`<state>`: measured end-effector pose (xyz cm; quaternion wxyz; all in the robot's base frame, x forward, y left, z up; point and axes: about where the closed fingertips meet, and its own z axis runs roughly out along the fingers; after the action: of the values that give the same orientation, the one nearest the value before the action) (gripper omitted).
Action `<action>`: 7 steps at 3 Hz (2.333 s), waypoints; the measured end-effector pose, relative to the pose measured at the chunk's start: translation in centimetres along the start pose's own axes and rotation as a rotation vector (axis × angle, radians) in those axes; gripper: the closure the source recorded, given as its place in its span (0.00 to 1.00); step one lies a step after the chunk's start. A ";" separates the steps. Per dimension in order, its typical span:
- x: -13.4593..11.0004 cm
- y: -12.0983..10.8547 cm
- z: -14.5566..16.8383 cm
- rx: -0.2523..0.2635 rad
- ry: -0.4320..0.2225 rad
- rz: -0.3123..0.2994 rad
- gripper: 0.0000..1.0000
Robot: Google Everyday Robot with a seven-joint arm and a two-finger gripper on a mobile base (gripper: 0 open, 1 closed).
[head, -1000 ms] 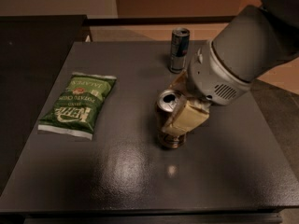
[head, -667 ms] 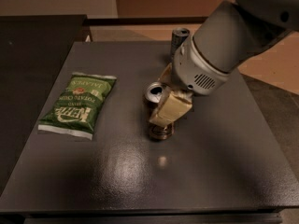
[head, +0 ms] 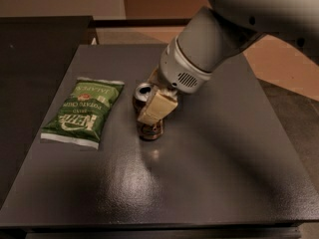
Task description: Move orange can near green jalapeno chip bag
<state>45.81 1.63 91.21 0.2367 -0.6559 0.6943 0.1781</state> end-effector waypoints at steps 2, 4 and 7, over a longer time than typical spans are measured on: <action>-2.8 -1.4 3.2 -0.033 -0.040 -0.030 1.00; -3.8 -1.7 4.2 -0.030 -0.035 -0.036 0.59; -4.1 -1.3 4.1 -0.028 -0.032 -0.045 0.00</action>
Offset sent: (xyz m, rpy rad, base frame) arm 0.0295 0.0615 -0.0128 0.0585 0.0079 0.0690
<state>47.66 7.23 90.19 0.2423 -0.6717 0.6729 0.1931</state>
